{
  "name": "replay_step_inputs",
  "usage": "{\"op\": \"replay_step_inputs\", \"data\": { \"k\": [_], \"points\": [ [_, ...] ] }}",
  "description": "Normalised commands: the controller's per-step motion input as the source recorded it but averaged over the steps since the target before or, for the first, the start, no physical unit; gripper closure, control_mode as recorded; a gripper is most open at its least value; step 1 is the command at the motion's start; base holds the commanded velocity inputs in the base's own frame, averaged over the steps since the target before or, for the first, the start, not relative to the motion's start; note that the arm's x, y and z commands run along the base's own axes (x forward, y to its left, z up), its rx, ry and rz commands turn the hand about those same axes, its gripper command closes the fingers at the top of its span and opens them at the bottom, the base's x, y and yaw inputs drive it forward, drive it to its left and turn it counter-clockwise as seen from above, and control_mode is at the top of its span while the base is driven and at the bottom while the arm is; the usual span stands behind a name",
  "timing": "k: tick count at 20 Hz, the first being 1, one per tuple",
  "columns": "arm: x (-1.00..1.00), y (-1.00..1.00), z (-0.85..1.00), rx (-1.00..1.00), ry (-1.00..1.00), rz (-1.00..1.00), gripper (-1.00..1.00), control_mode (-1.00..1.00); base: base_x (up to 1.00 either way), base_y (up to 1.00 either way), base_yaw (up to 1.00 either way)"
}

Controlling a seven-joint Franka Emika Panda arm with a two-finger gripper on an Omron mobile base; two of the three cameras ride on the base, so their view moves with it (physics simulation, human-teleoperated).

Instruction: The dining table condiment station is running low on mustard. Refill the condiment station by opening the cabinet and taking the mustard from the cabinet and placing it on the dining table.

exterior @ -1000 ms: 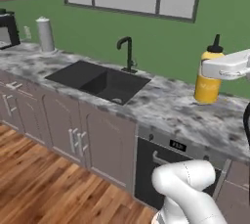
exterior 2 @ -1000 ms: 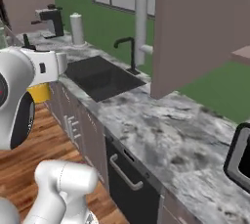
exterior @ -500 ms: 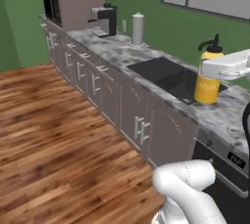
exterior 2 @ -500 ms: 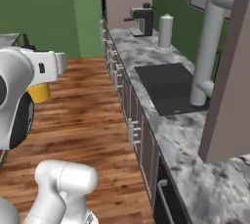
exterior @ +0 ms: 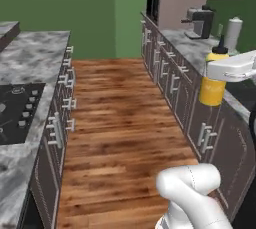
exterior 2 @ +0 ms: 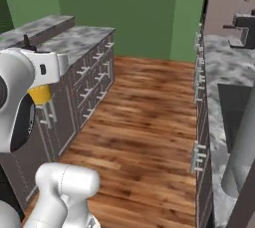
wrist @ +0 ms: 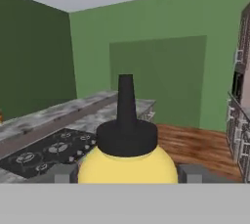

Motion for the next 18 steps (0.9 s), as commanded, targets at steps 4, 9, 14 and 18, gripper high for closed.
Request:
{"op": "replay_step_inputs", "data": {
  "k": [4,9,14,18],
  "points": [
    [0.0,0.0,0.0,0.0,0.0,0.0,1.0,1.0,0.16,0.23,0.67],
    [0.0,0.0,0.0,0.0,0.0,0.0,1.0,1.0,0.03,0.18,0.64],
    [0.0,0.0,0.0,0.0,0.0,0.0,1.0,1.0,0.0,0.17,0.6],
    [0.0,0.0,0.0,0.0,0.0,0.0,1.0,1.0,-0.2,0.35,0.53]
  ]
}}
